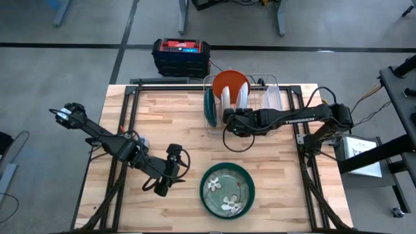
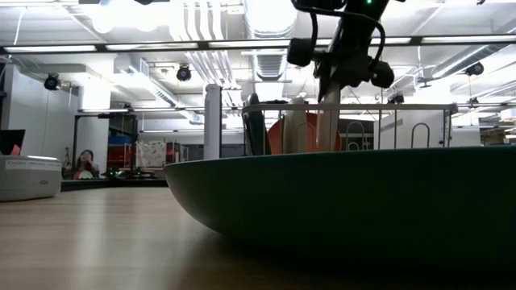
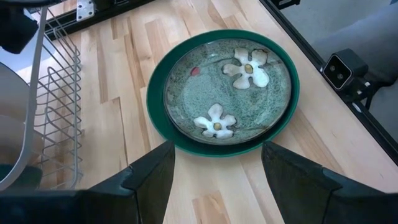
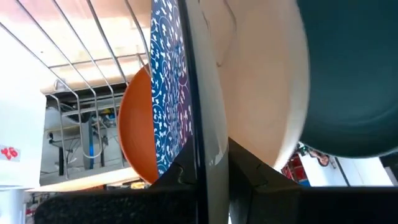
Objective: Sort dishes
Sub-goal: Put the blue patterned plate in the dish rack
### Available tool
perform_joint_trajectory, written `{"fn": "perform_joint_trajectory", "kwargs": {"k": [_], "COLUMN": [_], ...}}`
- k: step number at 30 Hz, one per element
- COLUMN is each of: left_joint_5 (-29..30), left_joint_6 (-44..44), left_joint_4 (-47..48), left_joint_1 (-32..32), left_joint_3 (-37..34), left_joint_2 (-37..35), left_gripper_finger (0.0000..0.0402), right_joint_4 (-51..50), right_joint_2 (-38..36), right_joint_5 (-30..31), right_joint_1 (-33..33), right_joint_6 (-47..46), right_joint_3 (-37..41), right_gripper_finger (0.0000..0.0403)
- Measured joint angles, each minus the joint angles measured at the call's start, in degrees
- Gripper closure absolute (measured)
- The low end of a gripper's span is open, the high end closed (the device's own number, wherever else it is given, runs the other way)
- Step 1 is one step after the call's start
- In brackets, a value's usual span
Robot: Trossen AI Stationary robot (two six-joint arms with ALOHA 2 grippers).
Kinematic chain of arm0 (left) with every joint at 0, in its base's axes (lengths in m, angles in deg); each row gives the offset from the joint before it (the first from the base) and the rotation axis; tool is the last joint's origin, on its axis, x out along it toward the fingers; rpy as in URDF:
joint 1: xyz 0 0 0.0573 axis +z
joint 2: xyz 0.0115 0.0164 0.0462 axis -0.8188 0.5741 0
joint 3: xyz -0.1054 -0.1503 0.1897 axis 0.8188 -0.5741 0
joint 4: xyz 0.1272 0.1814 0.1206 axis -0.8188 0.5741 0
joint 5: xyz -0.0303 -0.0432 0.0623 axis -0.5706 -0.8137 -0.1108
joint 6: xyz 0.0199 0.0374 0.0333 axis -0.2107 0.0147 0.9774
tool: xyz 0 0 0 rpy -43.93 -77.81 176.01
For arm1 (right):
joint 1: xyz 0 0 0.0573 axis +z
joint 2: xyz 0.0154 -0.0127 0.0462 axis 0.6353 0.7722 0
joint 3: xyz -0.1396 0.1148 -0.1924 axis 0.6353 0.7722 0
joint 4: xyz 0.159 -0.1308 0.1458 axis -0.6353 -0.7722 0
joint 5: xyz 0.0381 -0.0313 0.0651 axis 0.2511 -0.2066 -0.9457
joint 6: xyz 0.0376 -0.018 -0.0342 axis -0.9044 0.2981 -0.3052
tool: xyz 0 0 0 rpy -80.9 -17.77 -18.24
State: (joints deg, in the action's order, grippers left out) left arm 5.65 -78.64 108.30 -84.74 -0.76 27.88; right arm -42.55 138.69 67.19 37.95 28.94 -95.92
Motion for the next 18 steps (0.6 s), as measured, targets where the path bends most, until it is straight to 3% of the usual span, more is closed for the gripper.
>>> {"fn": "perform_joint_trajectory", "kwargs": {"k": [5, 12, 18], "left_joint_5": [0.0, 0.0, 0.0], "left_joint_6": [0.4, 0.4, 0.4], "left_joint_4": [0.0, -0.1, -0.1], "left_joint_1": [0.0, 0.0, 0.0], "left_joint_3": [0.0, 0.0, 0.0], "left_joint_2": [0.0, 0.0, 0.0], "left_gripper_finger": [0.0171, 0.0171, 0.0171], "right_joint_4": [0.8, 2.4, 2.9], "right_joint_2": [0.0, 0.2, 0.2], "right_joint_5": [-3.3, -4.9, -4.9], "right_joint_1": [-0.3, -1.1, -2.2], "right_joint_6": [0.3, 0.1, -1.4], "right_joint_3": [1.4, 3.3, 4.2], "right_gripper_finger": [0.0381, 0.0349, 0.0350]}}
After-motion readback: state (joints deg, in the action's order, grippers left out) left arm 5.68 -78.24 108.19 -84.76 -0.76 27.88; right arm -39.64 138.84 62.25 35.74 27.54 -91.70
